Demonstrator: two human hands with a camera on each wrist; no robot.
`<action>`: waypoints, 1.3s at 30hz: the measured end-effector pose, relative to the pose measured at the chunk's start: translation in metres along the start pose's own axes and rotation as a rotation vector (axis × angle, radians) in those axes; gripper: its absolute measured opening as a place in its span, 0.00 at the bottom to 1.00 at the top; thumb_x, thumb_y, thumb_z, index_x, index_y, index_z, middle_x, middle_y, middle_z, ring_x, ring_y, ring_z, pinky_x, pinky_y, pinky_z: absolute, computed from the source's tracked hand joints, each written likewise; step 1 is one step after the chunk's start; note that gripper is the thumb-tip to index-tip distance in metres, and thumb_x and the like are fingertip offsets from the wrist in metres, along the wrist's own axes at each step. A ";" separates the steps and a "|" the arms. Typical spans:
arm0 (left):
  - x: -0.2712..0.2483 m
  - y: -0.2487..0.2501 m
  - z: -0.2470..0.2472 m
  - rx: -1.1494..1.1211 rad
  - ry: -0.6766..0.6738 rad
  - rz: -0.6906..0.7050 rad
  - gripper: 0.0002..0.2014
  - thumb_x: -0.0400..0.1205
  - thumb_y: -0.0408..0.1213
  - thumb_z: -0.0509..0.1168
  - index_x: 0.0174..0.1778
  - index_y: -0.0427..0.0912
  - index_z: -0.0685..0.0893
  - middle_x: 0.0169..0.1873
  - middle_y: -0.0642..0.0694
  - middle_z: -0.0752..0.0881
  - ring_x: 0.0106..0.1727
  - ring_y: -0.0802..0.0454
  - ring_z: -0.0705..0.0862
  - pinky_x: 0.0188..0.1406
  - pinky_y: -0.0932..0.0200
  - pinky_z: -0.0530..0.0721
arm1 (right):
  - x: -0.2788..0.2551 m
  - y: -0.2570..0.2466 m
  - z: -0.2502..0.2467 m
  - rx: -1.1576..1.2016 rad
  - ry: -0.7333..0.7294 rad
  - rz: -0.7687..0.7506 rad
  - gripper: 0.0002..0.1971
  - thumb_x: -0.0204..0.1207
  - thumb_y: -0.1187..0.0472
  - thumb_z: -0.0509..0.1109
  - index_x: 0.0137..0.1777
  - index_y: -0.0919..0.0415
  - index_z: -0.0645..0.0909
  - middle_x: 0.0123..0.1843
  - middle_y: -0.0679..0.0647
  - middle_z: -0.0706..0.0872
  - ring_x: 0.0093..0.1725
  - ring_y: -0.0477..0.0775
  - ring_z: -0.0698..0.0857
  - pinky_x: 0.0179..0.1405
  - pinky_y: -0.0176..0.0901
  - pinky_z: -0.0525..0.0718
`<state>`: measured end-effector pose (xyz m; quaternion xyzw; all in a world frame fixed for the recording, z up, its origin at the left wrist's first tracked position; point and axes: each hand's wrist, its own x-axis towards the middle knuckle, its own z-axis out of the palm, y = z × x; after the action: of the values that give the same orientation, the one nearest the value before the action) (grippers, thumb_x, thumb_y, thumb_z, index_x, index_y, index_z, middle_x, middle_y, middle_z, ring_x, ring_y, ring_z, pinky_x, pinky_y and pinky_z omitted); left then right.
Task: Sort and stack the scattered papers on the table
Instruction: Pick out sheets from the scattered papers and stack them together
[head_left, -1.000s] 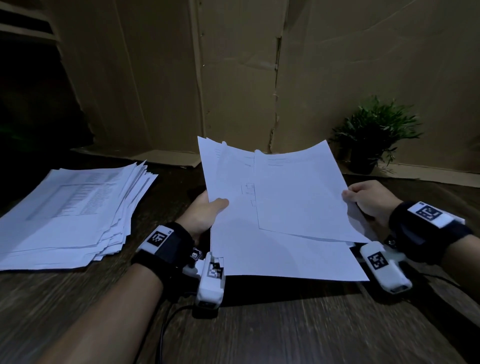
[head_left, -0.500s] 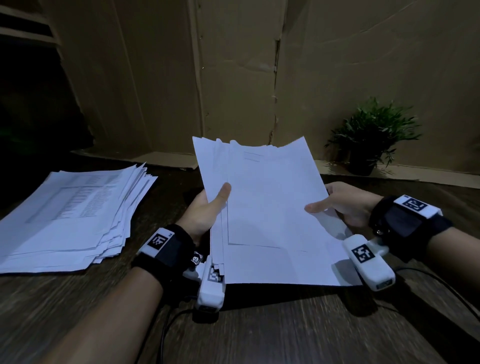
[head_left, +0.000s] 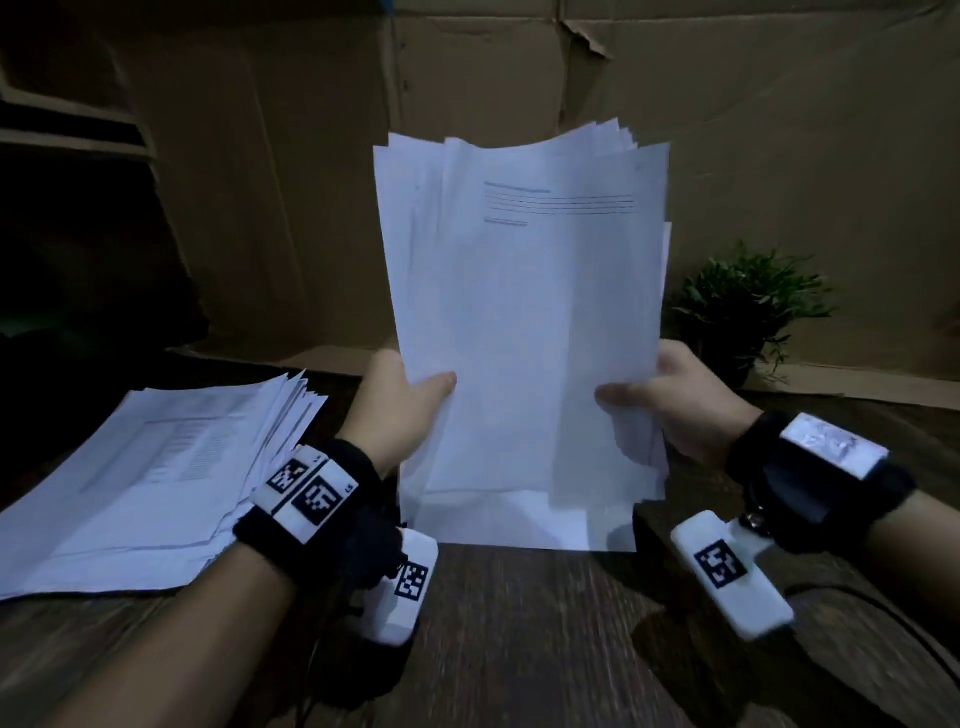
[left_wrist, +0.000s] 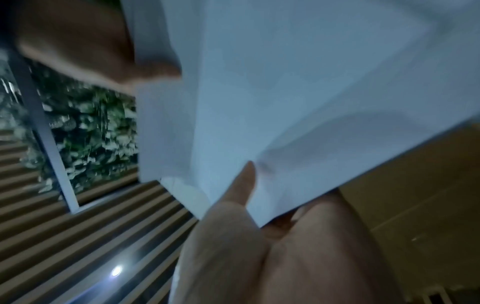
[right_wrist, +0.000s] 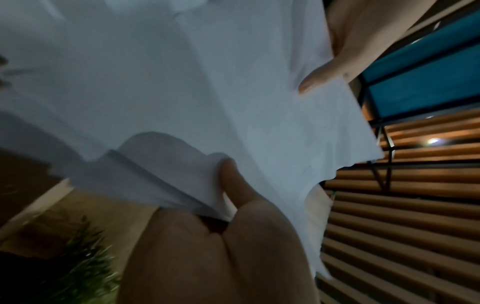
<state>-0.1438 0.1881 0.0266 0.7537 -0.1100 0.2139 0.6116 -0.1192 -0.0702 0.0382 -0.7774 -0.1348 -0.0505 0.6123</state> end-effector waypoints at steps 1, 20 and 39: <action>-0.001 0.000 -0.001 0.019 0.003 0.000 0.11 0.81 0.29 0.70 0.60 0.41 0.84 0.50 0.55 0.89 0.50 0.64 0.87 0.47 0.72 0.84 | 0.001 -0.002 0.007 -0.014 0.014 -0.024 0.15 0.75 0.81 0.69 0.61 0.74 0.83 0.58 0.69 0.89 0.59 0.66 0.89 0.66 0.70 0.83; -0.059 -0.032 -0.112 -0.824 -0.541 -0.710 0.40 0.68 0.53 0.81 0.76 0.43 0.78 0.75 0.33 0.77 0.74 0.26 0.74 0.67 0.17 0.68 | 0.010 -0.050 0.088 0.338 -0.205 -0.087 0.17 0.81 0.76 0.65 0.69 0.75 0.79 0.65 0.65 0.88 0.58 0.56 0.90 0.61 0.46 0.88; -0.087 -0.042 -0.162 -1.058 -0.355 -0.615 0.39 0.67 0.65 0.74 0.71 0.45 0.84 0.74 0.37 0.78 0.73 0.30 0.77 0.64 0.21 0.75 | 0.020 -0.074 0.146 0.215 -0.488 0.003 0.21 0.70 0.59 0.73 0.65 0.58 0.84 0.57 0.54 0.93 0.53 0.56 0.92 0.52 0.47 0.91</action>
<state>-0.2334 0.3461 -0.0239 0.3710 -0.0792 -0.1829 0.9070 -0.1322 0.0896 0.0766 -0.6972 -0.2818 0.1540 0.6409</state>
